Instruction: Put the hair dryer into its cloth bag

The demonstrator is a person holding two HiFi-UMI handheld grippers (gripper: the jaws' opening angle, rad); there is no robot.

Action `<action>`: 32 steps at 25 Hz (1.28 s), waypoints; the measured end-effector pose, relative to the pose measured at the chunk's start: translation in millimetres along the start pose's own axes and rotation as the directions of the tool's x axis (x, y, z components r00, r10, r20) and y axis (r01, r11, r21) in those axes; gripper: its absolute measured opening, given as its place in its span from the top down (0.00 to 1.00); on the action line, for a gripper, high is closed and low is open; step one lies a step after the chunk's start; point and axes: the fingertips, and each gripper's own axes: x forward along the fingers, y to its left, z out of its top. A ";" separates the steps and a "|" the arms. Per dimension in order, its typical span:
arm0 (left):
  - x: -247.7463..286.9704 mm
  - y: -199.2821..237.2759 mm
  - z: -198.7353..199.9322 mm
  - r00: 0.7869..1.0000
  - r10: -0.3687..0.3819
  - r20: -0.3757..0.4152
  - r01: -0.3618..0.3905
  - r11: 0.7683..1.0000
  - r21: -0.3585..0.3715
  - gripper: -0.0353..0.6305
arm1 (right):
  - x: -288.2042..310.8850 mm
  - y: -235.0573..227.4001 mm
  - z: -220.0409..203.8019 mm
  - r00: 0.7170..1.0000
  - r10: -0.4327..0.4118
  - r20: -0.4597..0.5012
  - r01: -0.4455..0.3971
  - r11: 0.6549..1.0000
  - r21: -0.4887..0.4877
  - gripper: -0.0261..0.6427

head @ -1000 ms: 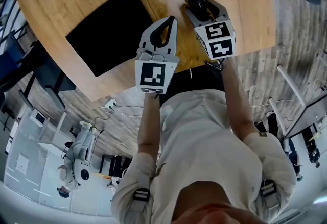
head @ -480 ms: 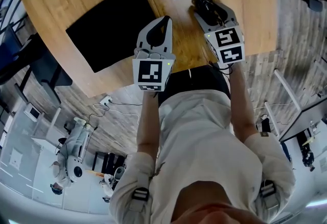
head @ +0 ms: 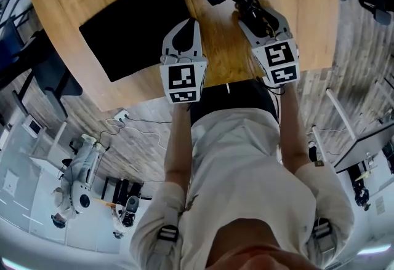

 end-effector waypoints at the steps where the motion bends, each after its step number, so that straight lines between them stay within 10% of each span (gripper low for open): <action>1: 1.0 2.0 -3.5 1.000 0.013 -0.010 -0.013 1.000 -0.003 0.91 | 0.6 0.9 0.9 1.000 0.007 0.003 -0.007 1.000 -0.005 0.60; 32: -4.2 21.1 -27.5 0.978 0.187 -0.095 -0.195 0.977 -0.080 0.92 | 0.3 8.3 1.7 0.995 0.103 -0.013 -0.104 0.986 -0.134 0.60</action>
